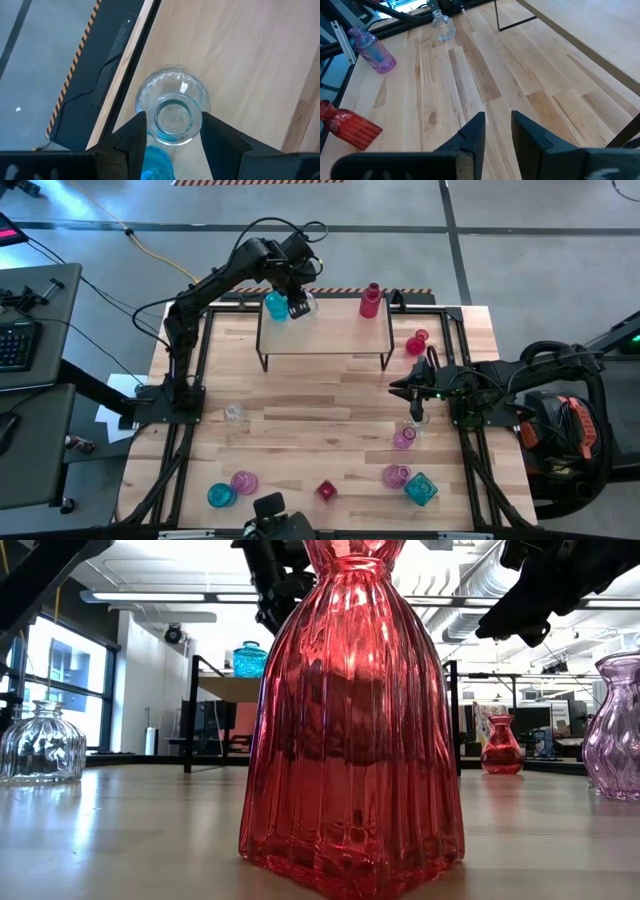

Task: Sort vases onto shelf
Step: Put the top left transparent vase on the shelf, then put the top right violet vase on the shelf

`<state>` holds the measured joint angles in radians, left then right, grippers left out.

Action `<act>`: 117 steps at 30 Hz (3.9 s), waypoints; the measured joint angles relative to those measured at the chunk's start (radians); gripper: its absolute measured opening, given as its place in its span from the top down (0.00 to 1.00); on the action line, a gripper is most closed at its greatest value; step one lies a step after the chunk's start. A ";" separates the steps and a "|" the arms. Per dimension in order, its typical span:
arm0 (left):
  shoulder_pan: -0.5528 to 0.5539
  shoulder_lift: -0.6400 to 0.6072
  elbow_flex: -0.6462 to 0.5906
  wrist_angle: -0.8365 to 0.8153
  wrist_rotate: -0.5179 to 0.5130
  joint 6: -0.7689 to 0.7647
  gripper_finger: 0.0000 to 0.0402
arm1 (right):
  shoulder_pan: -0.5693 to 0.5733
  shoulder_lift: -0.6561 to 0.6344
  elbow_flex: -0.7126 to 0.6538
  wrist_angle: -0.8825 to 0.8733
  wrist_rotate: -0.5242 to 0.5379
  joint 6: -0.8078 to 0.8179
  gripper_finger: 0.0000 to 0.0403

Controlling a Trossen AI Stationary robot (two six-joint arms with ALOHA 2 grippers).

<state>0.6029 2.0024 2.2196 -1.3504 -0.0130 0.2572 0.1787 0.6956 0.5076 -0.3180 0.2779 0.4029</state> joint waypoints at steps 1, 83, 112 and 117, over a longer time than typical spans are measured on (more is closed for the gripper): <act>0.000 0.001 0.000 0.002 0.002 -0.001 0.62 | 0.000 0.000 0.000 0.000 0.000 0.000 0.82; -0.495 -0.076 0.130 -0.221 0.087 -0.210 0.52 | 0.013 -0.056 0.002 -0.127 -1.145 -0.202 0.82; -0.544 -0.076 0.129 -0.221 0.078 -0.224 0.52 | 0.011 -0.055 0.002 0.053 -0.198 0.106 0.82; -0.544 -0.076 0.129 -0.221 0.078 -0.238 0.52 | 0.011 -0.055 0.002 0.024 -0.045 0.113 0.82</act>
<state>0.0593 1.9263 2.3486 -1.5711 0.0647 0.0196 0.1898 0.6403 0.5098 -0.2941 0.2325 0.5159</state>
